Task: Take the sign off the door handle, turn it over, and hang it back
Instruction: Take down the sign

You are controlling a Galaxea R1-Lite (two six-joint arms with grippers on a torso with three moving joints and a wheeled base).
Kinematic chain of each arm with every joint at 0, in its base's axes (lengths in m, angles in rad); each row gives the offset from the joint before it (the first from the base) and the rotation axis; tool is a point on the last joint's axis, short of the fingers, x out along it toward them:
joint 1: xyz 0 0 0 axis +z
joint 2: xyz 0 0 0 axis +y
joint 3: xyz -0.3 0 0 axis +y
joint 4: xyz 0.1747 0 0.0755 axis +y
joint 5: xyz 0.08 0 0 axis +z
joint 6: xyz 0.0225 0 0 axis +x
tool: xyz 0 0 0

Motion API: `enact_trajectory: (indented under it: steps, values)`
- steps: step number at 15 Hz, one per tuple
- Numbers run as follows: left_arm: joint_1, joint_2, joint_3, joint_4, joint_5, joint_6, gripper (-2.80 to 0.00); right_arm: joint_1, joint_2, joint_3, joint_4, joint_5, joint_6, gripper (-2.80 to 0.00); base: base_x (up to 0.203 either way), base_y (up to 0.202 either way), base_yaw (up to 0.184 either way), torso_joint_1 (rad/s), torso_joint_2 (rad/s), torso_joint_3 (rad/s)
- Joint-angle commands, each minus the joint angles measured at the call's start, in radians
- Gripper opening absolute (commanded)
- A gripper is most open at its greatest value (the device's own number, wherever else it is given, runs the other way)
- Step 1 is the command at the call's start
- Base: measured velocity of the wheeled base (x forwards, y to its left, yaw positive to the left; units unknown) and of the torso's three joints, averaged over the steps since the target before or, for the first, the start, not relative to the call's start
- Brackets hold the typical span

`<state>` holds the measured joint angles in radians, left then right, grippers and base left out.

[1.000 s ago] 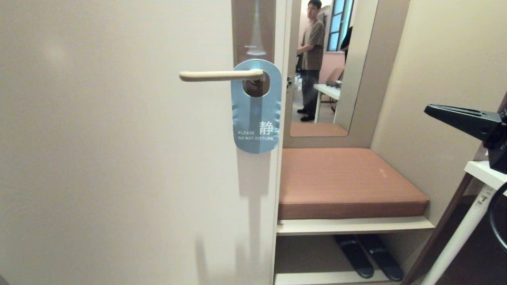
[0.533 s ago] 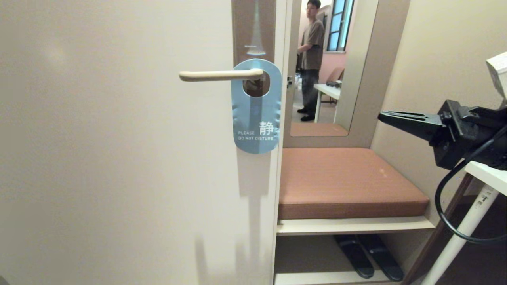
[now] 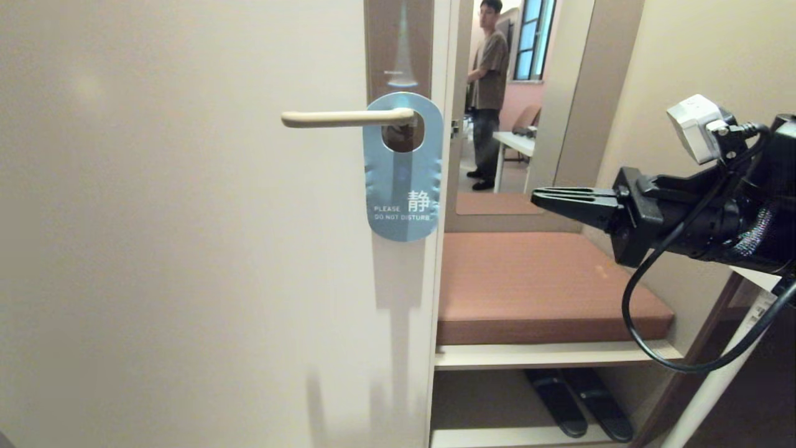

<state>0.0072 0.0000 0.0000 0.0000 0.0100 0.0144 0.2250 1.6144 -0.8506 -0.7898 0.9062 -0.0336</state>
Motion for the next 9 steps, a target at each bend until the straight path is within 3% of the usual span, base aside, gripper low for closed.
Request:
enact_trajectory:
  steps: [1,9]
  values:
    - [0.000,0.000,0.000,0.000,0.001,-0.001,-2.80,0.028,0.035,-0.018,-0.005,0.005,0.000,0.00,0.000,0.000,0.000,0.000,0.00,0.000]
    - [0.000,0.000,0.000,0.000,0.001,0.001,-2.80,0.062,0.080,-0.064,-0.009,0.053,0.003,0.00,0.000,0.000,0.000,0.000,0.00,0.000]
